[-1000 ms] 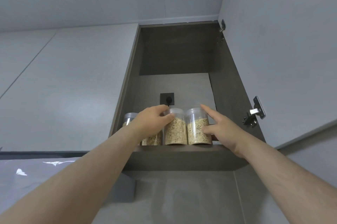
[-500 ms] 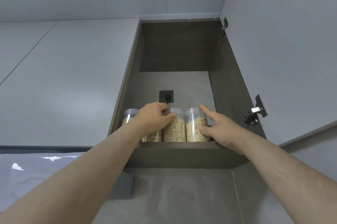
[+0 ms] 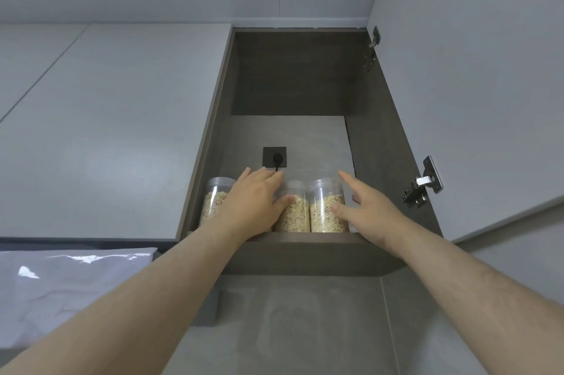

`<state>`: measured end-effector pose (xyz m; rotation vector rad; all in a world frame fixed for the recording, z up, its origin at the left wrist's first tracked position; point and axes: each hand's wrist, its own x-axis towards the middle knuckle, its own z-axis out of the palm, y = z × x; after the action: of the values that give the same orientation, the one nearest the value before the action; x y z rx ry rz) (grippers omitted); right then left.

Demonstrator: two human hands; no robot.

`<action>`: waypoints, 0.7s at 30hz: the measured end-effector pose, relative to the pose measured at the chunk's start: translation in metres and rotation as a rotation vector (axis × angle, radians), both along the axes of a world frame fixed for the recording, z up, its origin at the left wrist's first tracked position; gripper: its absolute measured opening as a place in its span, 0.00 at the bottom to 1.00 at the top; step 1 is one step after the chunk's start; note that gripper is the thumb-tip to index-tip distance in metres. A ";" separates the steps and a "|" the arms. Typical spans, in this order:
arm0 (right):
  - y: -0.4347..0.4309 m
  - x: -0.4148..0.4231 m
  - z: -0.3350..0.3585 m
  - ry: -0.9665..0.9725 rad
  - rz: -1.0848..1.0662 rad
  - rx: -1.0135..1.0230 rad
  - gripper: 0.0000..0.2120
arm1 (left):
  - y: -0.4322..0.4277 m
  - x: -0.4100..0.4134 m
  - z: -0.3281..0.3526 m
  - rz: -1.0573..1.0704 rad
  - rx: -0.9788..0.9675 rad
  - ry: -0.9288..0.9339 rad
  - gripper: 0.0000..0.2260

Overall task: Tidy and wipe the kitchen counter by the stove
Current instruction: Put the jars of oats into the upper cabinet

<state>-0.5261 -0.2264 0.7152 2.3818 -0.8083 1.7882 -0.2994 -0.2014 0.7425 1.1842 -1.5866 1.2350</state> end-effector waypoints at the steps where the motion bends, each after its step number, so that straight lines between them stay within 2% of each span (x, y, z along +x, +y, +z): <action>1: 0.002 0.002 -0.003 -0.044 -0.020 -0.027 0.33 | 0.002 -0.001 -0.004 -0.016 -0.062 -0.028 0.26; 6: 0.010 0.011 -0.028 -0.106 -0.135 -0.181 0.26 | 0.020 -0.007 -0.034 -0.200 -0.190 -0.100 0.22; 9: 0.016 0.012 -0.053 -0.061 -0.179 -0.226 0.24 | 0.032 -0.007 -0.066 -0.296 -0.182 -0.085 0.23; 12: 0.021 0.014 -0.082 0.018 -0.255 -0.253 0.23 | 0.045 -0.005 -0.104 -0.424 -0.121 0.010 0.21; 17: 0.034 0.017 -0.146 -0.031 -0.235 -0.137 0.17 | 0.050 0.005 -0.167 -0.606 0.022 0.164 0.24; 21: 0.048 0.018 -0.204 -0.060 -0.237 -0.044 0.16 | 0.043 0.015 -0.224 -0.737 0.137 0.270 0.24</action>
<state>-0.5082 -0.1781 0.5109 2.1124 -0.9995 1.7701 -0.2840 -0.1584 0.5182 0.6900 -1.6877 0.4763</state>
